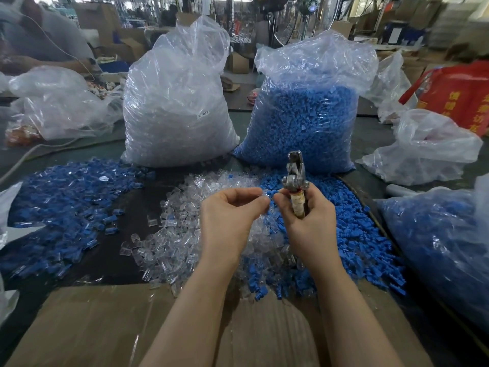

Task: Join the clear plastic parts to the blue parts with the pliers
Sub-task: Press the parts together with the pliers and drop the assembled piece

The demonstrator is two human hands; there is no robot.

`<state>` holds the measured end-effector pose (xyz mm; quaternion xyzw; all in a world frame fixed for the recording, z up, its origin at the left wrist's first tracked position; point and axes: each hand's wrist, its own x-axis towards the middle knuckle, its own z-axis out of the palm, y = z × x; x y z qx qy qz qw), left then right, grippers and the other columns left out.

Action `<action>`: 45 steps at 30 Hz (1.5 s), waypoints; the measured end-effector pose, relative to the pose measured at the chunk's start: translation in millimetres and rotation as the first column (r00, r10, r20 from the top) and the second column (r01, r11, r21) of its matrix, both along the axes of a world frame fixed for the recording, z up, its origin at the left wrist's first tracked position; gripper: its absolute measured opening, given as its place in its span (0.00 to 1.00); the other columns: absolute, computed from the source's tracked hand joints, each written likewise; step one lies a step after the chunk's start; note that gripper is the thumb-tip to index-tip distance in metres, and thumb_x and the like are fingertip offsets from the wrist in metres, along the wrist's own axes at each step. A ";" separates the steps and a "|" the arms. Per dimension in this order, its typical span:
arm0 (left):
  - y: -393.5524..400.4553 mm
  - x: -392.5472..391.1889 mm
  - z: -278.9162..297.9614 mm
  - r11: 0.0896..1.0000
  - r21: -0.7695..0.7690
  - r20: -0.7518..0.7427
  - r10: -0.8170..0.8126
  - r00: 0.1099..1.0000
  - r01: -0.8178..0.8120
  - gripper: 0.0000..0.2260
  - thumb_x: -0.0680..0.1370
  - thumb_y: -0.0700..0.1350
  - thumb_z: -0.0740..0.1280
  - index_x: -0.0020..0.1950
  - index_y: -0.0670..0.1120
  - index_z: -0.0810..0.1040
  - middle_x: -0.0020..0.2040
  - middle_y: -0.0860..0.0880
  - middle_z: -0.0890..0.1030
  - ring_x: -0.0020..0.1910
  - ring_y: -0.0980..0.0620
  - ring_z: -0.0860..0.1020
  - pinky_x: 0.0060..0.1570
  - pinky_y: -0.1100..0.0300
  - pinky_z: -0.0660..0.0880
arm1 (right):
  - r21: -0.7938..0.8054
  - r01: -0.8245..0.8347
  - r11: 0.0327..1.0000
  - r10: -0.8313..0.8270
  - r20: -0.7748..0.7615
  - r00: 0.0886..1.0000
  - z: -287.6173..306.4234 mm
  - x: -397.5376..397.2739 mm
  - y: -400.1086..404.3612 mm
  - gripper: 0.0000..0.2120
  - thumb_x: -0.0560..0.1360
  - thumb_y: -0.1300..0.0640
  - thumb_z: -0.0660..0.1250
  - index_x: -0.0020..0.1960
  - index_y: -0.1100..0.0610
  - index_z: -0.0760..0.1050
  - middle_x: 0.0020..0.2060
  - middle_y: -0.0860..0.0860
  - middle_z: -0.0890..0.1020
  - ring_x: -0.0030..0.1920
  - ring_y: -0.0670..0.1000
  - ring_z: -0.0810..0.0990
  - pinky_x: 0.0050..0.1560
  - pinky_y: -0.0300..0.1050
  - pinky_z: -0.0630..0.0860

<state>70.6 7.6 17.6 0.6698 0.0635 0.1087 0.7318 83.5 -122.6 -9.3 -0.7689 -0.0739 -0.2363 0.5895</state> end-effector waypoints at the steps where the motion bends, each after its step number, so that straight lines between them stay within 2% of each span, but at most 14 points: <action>1: -0.4 -0.1 0.4 1.000 0.007 0.004 0.003 1.000 -0.003 0.07 0.69 0.38 0.78 0.45 0.45 0.85 0.37 0.50 0.86 0.39 0.54 0.85 0.39 0.68 0.78 | 0.002 -0.001 1.000 0.001 0.006 1.000 -0.1 0.2 -0.1 0.05 0.76 0.55 0.72 0.44 0.50 0.76 0.39 0.45 0.82 0.37 0.46 0.79 0.37 0.37 0.75; 9: -3.5 -2.0 3.6 1.000 0.019 0.030 0.015 0.999 -0.015 0.06 0.69 0.37 0.78 0.43 0.46 0.85 0.37 0.51 0.86 0.37 0.58 0.84 0.38 0.68 0.77 | -0.002 -0.022 1.000 0.022 0.008 1.000 0.6 0.4 2.9 0.05 0.76 0.54 0.71 0.45 0.47 0.76 0.37 0.40 0.81 0.34 0.40 0.77 0.34 0.32 0.71; 11: -3.9 -2.3 3.9 0.998 0.062 0.041 0.028 0.999 -0.031 0.07 0.70 0.38 0.78 0.42 0.49 0.85 0.36 0.53 0.86 0.36 0.59 0.83 0.38 0.69 0.77 | -0.020 -0.019 1.000 0.019 0.000 1.000 0.7 0.2 2.3 0.04 0.77 0.53 0.71 0.46 0.49 0.76 0.38 0.43 0.81 0.34 0.42 0.77 0.33 0.35 0.72; 15: -5.3 -2.9 3.2 0.985 0.156 0.075 0.067 0.995 -0.079 0.08 0.70 0.40 0.78 0.40 0.52 0.85 0.36 0.56 0.85 0.36 0.60 0.83 0.36 0.70 0.76 | -0.098 0.001 0.995 -0.003 -0.025 1.000 -0.2 -0.6 1.6 0.08 0.77 0.52 0.70 0.46 0.56 0.76 0.34 0.51 0.80 0.34 0.51 0.76 0.34 0.51 0.73; 19: -5.4 -2.2 0.5 0.977 0.187 0.106 0.086 0.991 -0.105 0.06 0.70 0.41 0.78 0.42 0.51 0.86 0.36 0.56 0.85 0.37 0.60 0.83 0.39 0.68 0.78 | -0.127 -0.002 0.992 -0.002 -0.035 0.999 1.4 -0.8 1.0 0.06 0.77 0.54 0.69 0.46 0.57 0.77 0.33 0.50 0.80 0.33 0.52 0.76 0.34 0.51 0.72; 22: -4.1 -1.0 -2.7 0.976 0.181 0.113 0.101 0.988 -0.121 0.05 0.71 0.40 0.77 0.42 0.50 0.85 0.36 0.55 0.85 0.37 0.59 0.83 0.40 0.67 0.79 | -0.151 -0.044 0.987 0.033 -0.074 0.997 2.8 -0.8 -0.5 0.06 0.77 0.53 0.69 0.47 0.56 0.78 0.34 0.51 0.81 0.35 0.54 0.77 0.36 0.54 0.73; 27: 2.3 1.5 -5.9 0.995 0.065 0.058 0.075 0.996 -0.078 0.07 0.72 0.36 0.76 0.42 0.48 0.84 0.36 0.51 0.85 0.39 0.54 0.85 0.44 0.62 0.81 | -0.199 -0.068 0.978 0.042 -0.132 0.990 3.8 0.5 -9.5 0.01 0.76 0.55 0.70 0.47 0.52 0.79 0.37 0.48 0.83 0.37 0.50 0.80 0.41 0.55 0.78; 31: 8.3 2.0 -6.5 0.998 0.012 0.081 0.062 0.995 -0.063 0.08 0.72 0.34 0.74 0.43 0.47 0.83 0.37 0.49 0.86 0.41 0.51 0.85 0.45 0.63 0.81 | -0.299 -0.121 0.946 0.057 -0.215 0.975 2.6 -0.1 -19.1 0.03 0.75 0.56 0.69 0.49 0.53 0.79 0.40 0.49 0.83 0.43 0.54 0.81 0.46 0.61 0.78; 37: 10.5 1.3 -6.7 0.999 0.023 0.123 0.030 0.992 -0.033 0.09 0.73 0.33 0.73 0.42 0.47 0.82 0.37 0.52 0.85 0.41 0.54 0.85 0.44 0.64 0.80 | -0.365 -0.242 0.899 0.136 -0.291 0.947 4.8 -2.1 -16.4 0.05 0.75 0.56 0.69 0.51 0.50 0.77 0.40 0.45 0.82 0.41 0.51 0.80 0.45 0.58 0.78; 40: 11.4 0.7 -6.4 0.999 0.031 0.151 0.019 0.988 -0.024 0.09 0.74 0.32 0.72 0.42 0.47 0.82 0.37 0.53 0.85 0.39 0.58 0.84 0.42 0.68 0.78 | -0.388 -0.251 0.887 0.134 -0.303 0.943 4.2 -2.2 -15.2 0.06 0.75 0.56 0.69 0.51 0.49 0.77 0.40 0.44 0.81 0.41 0.49 0.79 0.44 0.56 0.78; 45: 13.1 1.2 -6.8 0.999 0.038 0.163 0.006 0.987 -0.012 0.08 0.74 0.33 0.73 0.43 0.46 0.82 0.38 0.52 0.85 0.39 0.57 0.84 0.43 0.68 0.78 | -0.423 -0.248 0.872 0.124 -0.299 0.946 2.6 -0.9 -15.2 0.05 0.75 0.57 0.67 0.50 0.50 0.76 0.40 0.46 0.81 0.41 0.50 0.79 0.44 0.57 0.78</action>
